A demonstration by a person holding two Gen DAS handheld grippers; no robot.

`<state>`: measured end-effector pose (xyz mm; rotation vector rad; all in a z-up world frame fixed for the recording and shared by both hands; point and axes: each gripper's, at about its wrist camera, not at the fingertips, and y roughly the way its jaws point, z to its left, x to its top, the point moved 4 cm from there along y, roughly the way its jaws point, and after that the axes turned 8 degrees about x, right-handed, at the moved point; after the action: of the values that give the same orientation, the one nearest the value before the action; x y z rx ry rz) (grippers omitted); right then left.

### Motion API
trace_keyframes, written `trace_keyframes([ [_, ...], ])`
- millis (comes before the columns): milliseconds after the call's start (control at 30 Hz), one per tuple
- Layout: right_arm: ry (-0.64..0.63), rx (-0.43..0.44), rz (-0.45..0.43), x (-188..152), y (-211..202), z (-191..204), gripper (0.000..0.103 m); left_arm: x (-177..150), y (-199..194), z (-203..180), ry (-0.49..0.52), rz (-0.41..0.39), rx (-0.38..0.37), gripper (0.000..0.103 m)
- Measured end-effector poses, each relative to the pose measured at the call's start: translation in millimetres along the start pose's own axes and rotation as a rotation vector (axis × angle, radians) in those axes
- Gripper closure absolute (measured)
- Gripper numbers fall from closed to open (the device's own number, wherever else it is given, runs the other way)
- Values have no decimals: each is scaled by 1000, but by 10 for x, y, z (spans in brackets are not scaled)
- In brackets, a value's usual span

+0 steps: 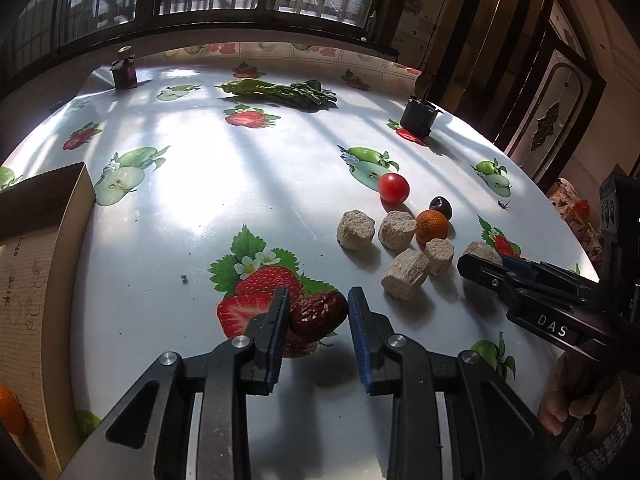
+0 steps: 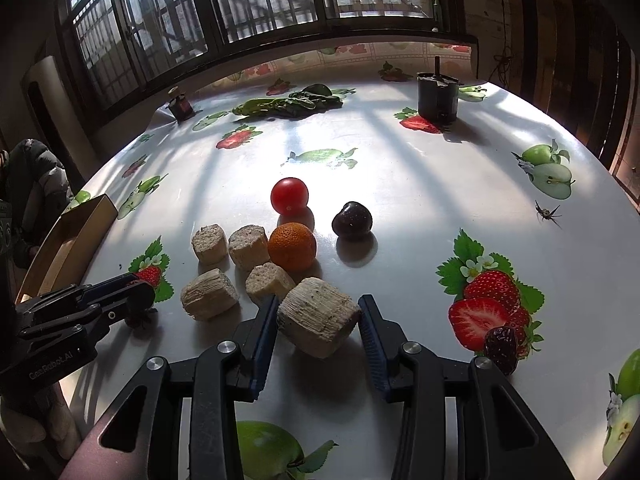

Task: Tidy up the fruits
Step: 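Grasp a red date with the left tool while the right tool grasps a large beige block, then carry the red date and beige block over the cardboard tray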

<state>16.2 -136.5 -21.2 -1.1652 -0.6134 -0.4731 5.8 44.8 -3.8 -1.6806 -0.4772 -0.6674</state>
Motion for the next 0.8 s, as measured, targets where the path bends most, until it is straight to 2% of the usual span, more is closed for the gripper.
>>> trace_keyframes([
  [67, 6, -17, 6, -15, -56, 8, 60, -32, -244, 61, -24, -16, -27, 74],
  [133, 5, 15, 6, -19, -174, 101, 60, -38, -491, 184, -57, -25, -55, 74],
  [200, -13, 53, -1, 23, -315, 288, 60, 8, -759, 389, -90, -53, -50, 74],
  [333, -82, 145, -32, 242, -536, 858, 59, 107, -1125, 986, -155, -87, 47, 74],
  [433, -151, 227, -27, 383, -544, 1412, 59, 133, -1198, 1560, -199, -68, 188, 74],
  [633, -266, 390, 81, 359, -76, 2571, 59, -28, -961, 2523, -293, 65, 354, 74],
  [733, -299, 429, 168, 208, 330, 3047, 59, -141, -823, 2832, -333, 122, 382, 74],
  [800, -326, 422, 213, 104, 596, 3275, 59, -204, -763, 2951, -358, 148, 378, 74],
])
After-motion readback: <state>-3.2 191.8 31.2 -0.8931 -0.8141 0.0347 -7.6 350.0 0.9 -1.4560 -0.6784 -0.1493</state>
